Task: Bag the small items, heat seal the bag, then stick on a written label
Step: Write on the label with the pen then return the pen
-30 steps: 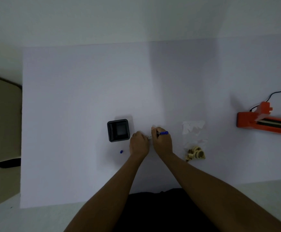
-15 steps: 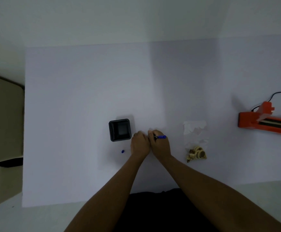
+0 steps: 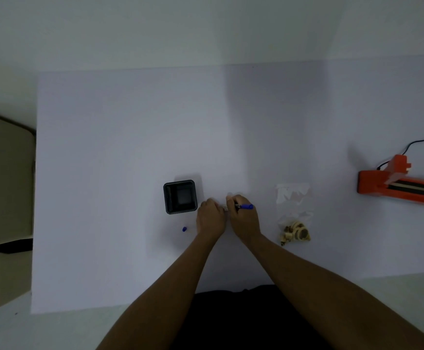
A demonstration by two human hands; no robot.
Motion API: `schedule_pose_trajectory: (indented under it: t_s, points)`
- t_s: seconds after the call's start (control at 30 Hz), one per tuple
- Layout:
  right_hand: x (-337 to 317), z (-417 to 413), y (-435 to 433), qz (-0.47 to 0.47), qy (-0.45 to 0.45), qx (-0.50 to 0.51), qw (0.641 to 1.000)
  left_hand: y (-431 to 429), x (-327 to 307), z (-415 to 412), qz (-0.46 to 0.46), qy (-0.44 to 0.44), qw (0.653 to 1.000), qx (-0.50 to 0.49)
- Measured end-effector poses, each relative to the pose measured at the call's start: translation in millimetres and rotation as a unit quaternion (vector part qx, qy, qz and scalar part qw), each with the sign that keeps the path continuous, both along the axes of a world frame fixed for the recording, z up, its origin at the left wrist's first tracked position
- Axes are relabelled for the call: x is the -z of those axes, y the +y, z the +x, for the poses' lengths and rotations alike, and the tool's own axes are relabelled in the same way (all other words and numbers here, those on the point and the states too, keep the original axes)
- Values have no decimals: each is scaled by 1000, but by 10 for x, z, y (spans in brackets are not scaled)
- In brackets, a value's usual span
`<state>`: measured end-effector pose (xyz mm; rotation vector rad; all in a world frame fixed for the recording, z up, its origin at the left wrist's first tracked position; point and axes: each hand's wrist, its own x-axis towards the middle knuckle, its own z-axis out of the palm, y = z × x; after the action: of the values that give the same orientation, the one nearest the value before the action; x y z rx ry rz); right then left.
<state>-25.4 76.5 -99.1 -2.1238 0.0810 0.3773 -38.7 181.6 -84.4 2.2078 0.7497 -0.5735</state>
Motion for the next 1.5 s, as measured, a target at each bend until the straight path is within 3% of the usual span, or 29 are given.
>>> schedule_pose_trajectory:
  t_s: [1.5]
  points:
    - [-25,-136,6,-21,38,-14,999,5,-9,-7,-5,-3,1000,-9]
